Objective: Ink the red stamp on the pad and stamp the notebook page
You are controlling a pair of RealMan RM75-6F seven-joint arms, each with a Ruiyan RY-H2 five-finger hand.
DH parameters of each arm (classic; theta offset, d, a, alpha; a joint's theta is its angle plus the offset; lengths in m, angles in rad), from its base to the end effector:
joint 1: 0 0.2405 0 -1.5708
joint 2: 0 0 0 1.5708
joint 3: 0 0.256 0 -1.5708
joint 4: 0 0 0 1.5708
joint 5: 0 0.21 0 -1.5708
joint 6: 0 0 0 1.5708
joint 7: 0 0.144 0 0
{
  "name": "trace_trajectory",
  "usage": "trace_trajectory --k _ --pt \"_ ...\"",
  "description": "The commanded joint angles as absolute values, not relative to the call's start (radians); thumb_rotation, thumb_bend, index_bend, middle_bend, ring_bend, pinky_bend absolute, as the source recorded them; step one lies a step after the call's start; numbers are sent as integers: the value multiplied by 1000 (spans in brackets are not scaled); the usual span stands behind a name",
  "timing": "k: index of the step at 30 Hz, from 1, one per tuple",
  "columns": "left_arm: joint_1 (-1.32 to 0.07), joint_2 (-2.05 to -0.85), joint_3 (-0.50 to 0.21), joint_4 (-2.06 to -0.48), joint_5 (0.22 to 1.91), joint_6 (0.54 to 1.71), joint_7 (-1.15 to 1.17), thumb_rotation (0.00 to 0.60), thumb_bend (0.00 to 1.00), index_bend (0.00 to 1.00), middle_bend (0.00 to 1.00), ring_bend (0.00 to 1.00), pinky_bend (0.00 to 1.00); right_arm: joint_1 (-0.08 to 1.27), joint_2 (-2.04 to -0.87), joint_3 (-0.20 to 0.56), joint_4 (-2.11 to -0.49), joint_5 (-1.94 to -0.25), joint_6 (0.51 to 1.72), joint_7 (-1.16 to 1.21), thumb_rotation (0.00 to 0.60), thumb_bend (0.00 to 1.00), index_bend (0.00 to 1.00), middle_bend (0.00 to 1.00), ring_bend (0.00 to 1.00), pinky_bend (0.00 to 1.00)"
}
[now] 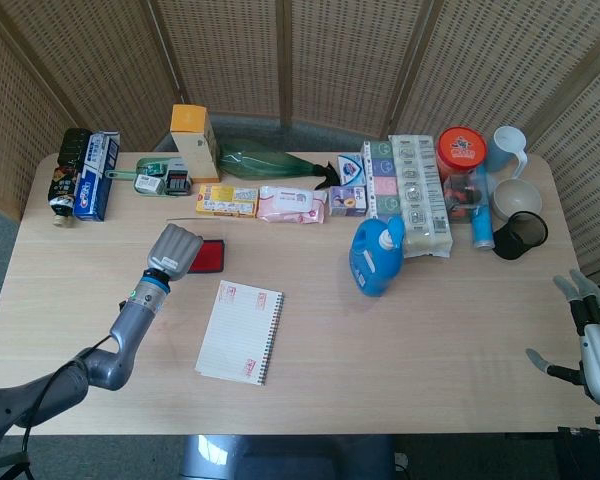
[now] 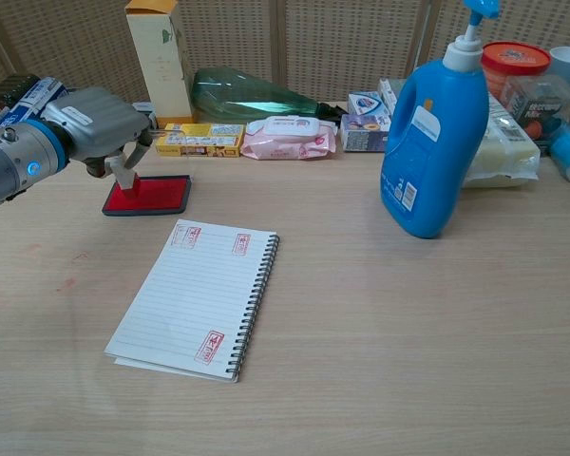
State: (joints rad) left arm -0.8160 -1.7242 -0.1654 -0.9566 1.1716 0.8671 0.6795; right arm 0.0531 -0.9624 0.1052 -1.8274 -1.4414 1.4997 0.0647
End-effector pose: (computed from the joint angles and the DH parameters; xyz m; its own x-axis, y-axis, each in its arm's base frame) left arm -0.1945 0.4061 -0.0317 0.8812 0.0191 0.4724 0.4463 -0.3633 -0.8178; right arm -0.2850 -0.1799 0.1997 0.2726 0.0521 0.9607 -0.9616 0.0487 0.2702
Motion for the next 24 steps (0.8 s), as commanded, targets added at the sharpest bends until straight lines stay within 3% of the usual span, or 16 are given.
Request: trace_trajectory --k 1,24 --pt "-818 -1732 -163 -946 1172 865 673 600 361 627 1000 1000 1000 53 -962 106 -1827 -1441 1500 67 582 0 88 0 0 0" --pt "-852 -1816 -156 -804 1165 831 644 600 364 627 1000 1000 1000 53 -962 112 -1822 -1426 1495 73 580 0 87 0 0 0"
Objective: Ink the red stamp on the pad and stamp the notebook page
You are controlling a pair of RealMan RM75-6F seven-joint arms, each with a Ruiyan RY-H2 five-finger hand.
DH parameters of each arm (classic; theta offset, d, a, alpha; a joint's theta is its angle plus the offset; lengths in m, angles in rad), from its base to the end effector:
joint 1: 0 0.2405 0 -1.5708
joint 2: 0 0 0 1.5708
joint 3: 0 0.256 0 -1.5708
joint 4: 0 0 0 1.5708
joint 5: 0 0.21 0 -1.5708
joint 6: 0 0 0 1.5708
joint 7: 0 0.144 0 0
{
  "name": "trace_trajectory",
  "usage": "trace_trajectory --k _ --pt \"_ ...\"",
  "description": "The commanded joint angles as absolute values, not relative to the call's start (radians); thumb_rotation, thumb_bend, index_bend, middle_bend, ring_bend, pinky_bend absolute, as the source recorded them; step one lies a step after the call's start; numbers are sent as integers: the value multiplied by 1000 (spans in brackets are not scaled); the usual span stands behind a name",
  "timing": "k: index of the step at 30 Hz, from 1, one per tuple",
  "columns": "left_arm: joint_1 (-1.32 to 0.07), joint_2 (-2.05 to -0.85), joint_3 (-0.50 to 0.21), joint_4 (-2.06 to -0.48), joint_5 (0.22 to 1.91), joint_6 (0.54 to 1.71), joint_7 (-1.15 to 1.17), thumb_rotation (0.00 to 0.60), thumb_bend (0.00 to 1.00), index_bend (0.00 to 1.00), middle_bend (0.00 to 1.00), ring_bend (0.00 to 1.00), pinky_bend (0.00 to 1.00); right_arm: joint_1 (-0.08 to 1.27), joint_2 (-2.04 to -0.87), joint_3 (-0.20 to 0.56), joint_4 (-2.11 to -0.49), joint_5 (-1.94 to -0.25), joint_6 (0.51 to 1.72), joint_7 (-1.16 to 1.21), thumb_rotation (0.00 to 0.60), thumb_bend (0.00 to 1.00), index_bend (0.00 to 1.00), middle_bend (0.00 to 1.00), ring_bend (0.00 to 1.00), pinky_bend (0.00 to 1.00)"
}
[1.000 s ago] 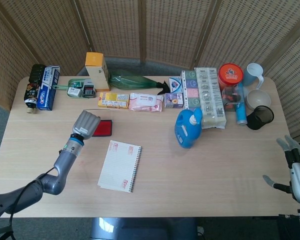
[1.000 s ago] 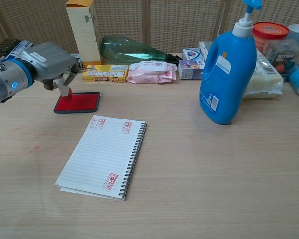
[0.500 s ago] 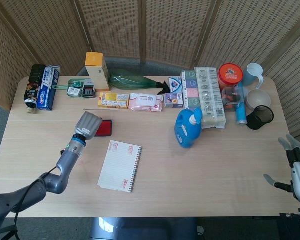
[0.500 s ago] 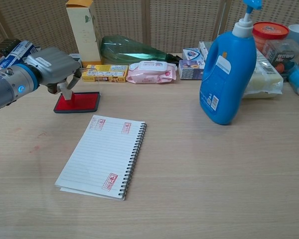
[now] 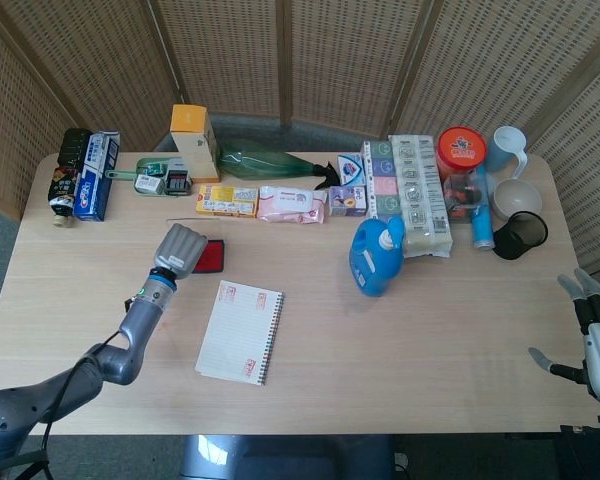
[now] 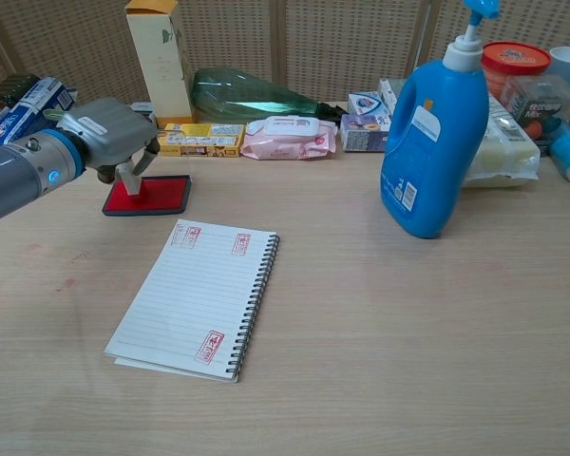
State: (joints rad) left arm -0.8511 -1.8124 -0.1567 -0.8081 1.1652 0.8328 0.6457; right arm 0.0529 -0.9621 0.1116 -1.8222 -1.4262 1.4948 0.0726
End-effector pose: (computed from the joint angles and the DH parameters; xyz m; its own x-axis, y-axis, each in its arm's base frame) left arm -0.1960 0.4160 -0.0489 0.8918 0.0329 0.4512 0.4323 -0.3561 -0.8284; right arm -0.2877 -0.1811 0.2012 0.2686 0.0552 0.9617 -0.9622 0.0623 0.2651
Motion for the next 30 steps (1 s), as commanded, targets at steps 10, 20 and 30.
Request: trace_trajectory --k 10,20,30 --pt "-851 -1832 -154 -783 1166 831 643 600 365 627 1000 1000 1000 51 -959 111 -1822 -1429 1497 80 582 0 87 0 0 0" --pt "-849 -1827 -158 -795 1165 842 650 600 365 627 1000 1000 1000 48 -955 109 -1823 -1436 1501 86 584 0 86 0 0 0" --pt "-826 -1648 -169 -1098 1227 981 683 600 366 627 1000 1000 1000 52 -956 105 -1824 -1446 1492 87 584 0 86 0 0 0"
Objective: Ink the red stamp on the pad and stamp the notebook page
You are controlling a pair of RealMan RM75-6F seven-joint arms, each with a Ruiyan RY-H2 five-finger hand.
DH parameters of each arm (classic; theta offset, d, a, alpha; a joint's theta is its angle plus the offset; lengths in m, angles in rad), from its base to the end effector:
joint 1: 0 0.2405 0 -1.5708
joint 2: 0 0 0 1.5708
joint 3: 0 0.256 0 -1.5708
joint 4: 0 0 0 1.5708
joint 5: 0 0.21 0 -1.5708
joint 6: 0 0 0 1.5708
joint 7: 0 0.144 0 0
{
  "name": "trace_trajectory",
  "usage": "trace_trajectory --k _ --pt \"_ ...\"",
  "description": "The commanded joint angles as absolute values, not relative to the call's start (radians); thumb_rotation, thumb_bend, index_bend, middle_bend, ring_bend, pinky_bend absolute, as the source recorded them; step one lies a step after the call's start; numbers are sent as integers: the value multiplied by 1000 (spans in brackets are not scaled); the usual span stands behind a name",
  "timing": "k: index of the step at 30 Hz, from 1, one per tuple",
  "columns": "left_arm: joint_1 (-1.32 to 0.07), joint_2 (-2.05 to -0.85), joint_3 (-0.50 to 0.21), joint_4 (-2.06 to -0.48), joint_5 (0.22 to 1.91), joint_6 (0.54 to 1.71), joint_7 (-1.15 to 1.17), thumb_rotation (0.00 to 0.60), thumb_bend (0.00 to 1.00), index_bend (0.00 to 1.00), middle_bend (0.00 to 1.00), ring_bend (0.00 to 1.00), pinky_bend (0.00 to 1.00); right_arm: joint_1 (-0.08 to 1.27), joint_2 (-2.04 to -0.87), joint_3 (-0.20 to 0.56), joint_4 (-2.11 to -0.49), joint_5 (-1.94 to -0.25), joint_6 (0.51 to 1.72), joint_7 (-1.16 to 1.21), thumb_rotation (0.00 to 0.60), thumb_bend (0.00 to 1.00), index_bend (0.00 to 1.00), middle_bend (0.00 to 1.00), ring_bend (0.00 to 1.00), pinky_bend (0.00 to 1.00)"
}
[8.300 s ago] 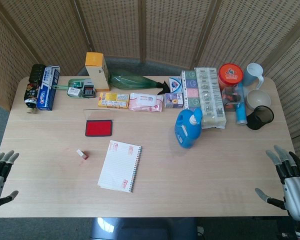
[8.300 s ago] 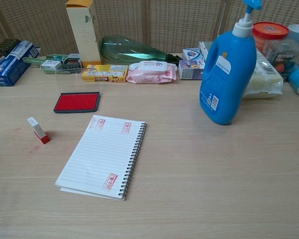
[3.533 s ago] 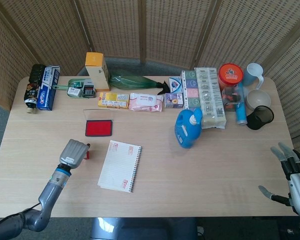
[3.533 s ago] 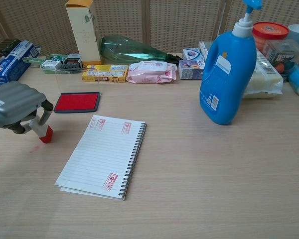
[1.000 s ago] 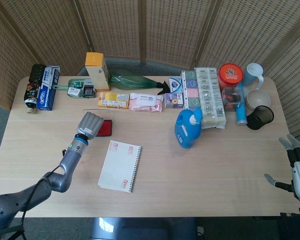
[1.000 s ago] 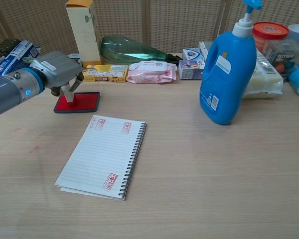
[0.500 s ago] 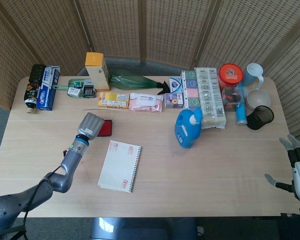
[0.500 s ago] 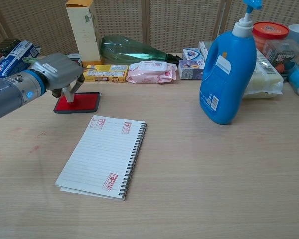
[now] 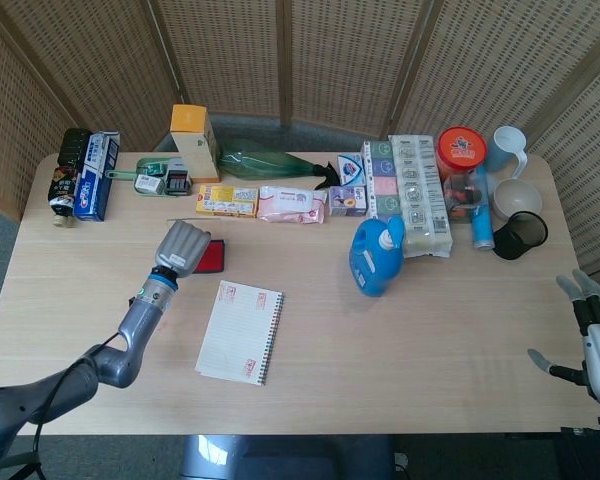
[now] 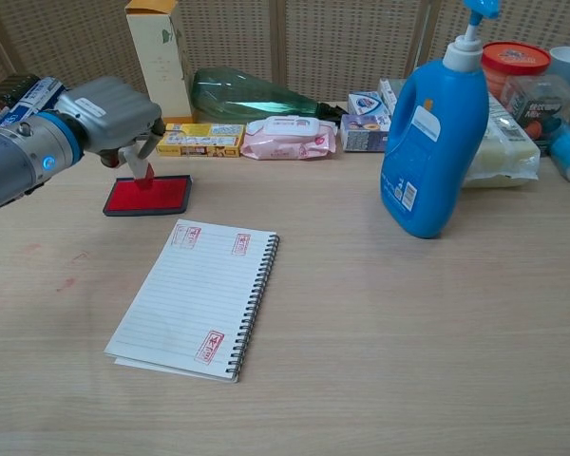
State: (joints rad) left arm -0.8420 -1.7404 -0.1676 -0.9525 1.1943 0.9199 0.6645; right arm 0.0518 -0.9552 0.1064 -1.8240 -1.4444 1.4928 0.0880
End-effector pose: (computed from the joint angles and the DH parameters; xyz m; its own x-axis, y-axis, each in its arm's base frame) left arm -0.1761 0.4095 -0.0317 0.8659 -0.0476 0.4979 0.4494 -0.3630 -0.8162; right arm -0.2860 -0.1799 0.2012 0.2603 0.0475 0.9644 -0.9650 0.0464 0.2581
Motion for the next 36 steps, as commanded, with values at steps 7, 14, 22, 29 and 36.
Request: trace_trajectory --k 7,14,22,29,36 --pt "-780 -1528 -105 -1333 1324 1050 668 600 365 627 1000 1000 1000 52 -959 102 -1826 -1451 1492 78 582 0 87 0 0 0" --pt "-717 -1477 2 -1453 1466 1118 596 600 362 627 1000 1000 1000 51 -959 102 -1827 -1449 1495 79 581 0 86 0 0 0" --pt "-660 -1468 93 -1472 1589 1173 547 600 363 627 1000 1000 1000 51 -959 100 -1828 -1455 1495 78 580 0 87 0 0 0" --pt "-622 -1482 142 -1452 1655 1196 513 600 356 627 1000 1000 1000 49 -957 100 -1830 -1454 1497 78 581 0 87 0 0 0" --pt "-579 -1521 185 -1407 1696 1186 528 600 354 626 1000 1000 1000 49 -954 100 -1832 -1454 1498 80 582 0 86 0 0 0"
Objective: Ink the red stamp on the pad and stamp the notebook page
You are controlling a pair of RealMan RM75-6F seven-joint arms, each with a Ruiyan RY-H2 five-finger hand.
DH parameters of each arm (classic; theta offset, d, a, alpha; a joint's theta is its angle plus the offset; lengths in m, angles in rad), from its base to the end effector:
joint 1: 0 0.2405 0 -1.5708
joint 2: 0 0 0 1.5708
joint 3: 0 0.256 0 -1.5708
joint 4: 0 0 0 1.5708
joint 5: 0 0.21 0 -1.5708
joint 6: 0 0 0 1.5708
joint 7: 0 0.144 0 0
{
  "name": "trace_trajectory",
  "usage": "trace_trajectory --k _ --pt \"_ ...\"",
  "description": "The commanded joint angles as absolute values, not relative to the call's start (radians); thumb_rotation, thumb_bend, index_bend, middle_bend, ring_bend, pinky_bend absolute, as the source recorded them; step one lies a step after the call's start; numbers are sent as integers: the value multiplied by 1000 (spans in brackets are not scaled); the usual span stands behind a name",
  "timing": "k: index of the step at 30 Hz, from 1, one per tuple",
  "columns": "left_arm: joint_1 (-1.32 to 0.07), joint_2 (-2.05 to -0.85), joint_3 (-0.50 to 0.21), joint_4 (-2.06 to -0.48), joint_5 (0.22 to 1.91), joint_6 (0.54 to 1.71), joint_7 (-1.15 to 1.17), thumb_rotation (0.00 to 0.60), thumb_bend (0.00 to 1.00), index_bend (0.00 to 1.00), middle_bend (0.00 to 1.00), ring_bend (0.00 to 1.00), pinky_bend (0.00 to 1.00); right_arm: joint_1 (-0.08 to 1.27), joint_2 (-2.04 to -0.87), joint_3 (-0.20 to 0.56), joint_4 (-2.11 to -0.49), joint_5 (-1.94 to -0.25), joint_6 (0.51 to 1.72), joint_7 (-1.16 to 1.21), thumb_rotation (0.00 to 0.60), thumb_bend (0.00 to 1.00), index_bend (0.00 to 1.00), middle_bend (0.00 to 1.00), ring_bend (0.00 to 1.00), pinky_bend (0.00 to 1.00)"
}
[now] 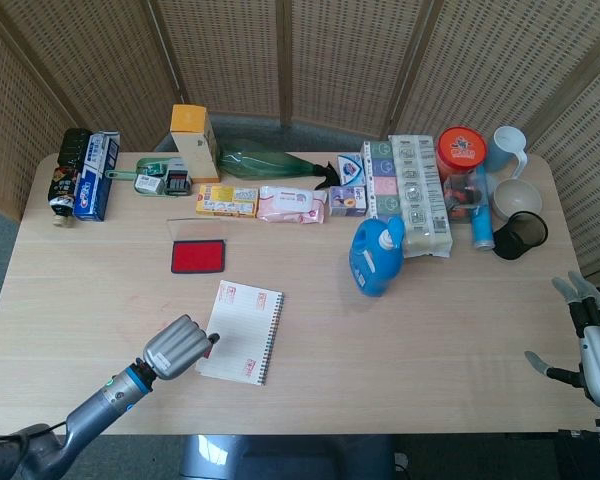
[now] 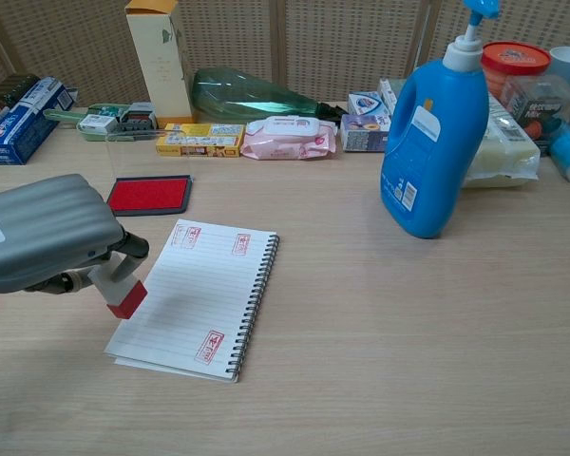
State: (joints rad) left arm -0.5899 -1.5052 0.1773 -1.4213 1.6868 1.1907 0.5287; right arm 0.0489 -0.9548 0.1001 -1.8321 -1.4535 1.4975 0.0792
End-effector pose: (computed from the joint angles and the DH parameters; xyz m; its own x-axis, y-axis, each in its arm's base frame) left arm -0.2005 0.2358 -0.0226 0.7882 -0.0686 0.6116 0.3847 -0.7208 -0.5766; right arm -0.2841 -0.1777 0.2000 0.2627 0.0437 0.9639 -0.9644 0.0415 0.2610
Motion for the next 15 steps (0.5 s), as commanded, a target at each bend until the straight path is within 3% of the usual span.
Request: trace_trajectory --k 1,15 --pt "-576 -1527 186 -1401 1698 1183 527 600 354 627 1000 1000 1000 49 -954 100 -1833 -1453 1498 80 582 0 86 0 0 0" --pt "-557 -1542 171 -1406 1734 1161 610 600 354 627 1000 1000 1000 47 -947 100 -1834 -1456 1500 94 583 0 87 0 0 0"
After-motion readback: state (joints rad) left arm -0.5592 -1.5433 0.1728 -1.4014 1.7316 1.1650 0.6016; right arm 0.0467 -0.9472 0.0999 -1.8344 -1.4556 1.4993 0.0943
